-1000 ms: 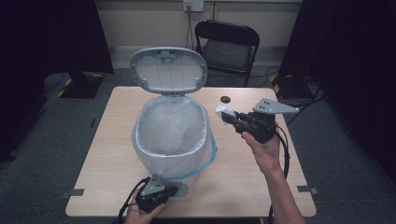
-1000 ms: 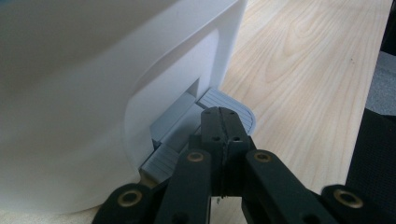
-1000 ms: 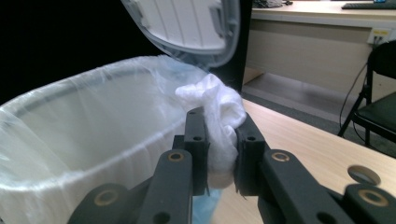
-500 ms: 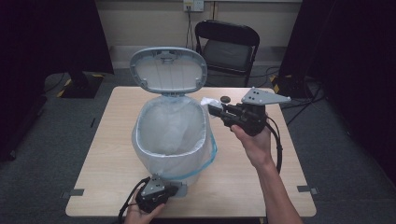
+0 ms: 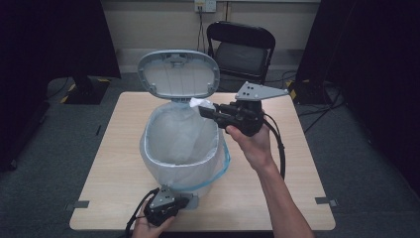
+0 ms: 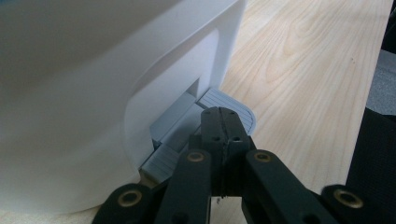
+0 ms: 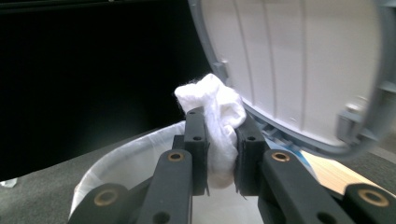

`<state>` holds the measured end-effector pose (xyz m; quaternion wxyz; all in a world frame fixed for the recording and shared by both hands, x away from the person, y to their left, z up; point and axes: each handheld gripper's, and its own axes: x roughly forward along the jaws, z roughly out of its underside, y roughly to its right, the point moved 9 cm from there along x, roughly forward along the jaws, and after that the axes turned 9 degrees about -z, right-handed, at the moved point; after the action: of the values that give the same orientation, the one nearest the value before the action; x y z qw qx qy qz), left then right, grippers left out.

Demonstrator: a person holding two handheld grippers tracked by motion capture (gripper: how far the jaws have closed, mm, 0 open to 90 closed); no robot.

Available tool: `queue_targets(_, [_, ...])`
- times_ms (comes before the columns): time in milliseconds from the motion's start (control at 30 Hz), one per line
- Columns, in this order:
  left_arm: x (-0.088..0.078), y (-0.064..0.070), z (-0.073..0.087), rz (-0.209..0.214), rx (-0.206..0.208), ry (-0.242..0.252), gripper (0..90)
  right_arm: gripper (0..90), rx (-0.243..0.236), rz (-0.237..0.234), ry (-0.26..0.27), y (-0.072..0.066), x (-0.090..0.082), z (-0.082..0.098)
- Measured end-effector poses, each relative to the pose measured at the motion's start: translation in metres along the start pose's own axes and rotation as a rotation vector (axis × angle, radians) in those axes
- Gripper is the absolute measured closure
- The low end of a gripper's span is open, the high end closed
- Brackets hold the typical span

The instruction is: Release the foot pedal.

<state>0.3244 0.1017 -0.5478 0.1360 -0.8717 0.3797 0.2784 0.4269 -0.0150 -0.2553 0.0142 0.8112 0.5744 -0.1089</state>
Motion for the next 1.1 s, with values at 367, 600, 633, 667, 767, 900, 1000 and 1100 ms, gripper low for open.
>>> queue_targets(367, [0.0, 0.0, 0.0, 0.005, 0.005, 0.003, 90.0, 77.2, -0.007, -0.058, -0.058, -0.007, 0.037, 0.003])
queue_targets(600, [0.0, 0.0, 0.0, 0.005, 0.006, 0.003, 90.0, 54.2, 0.004, -0.029, -0.085, -0.003, 0.048, 0.007])
queue_targets(633, [0.0, 0.0, 0.0, 0.005, 0.006, 0.003, 90.0, 51.9, 0.003, -0.02, -0.091, -0.002, 0.048, 0.007])
queue_targets(667, [0.0, 0.0, 0.0, 0.005, 0.006, 0.004, 90.0, 49.7, 0.0, -0.022, -0.09, -0.002, 0.048, 0.007])
queue_targets(767, [0.0, 0.0, 0.0, 0.006, 0.006, 0.004, 90.0, 43.8, -0.002, -0.026, -0.083, -0.002, 0.048, 0.006])
queue_targets(900, [0.0, 0.0, 0.0, 0.005, 0.005, 0.003, 90.0, 40.5, 0.001, -0.019, -0.083, -0.001, 0.046, 0.006])
queue_targets(1000, [0.0, 0.0, 0.0, 0.003, 0.003, 0.001, 90.0, 42.5, 0.011, -0.008, -0.076, 0.002, 0.042, 0.006])
queue_targets(1100, [0.0, 0.0, 0.0, 0.004, 0.004, 0.002, 90.0, 44.6, 0.016, 0.006, -0.07, 0.006, 0.036, 0.005])
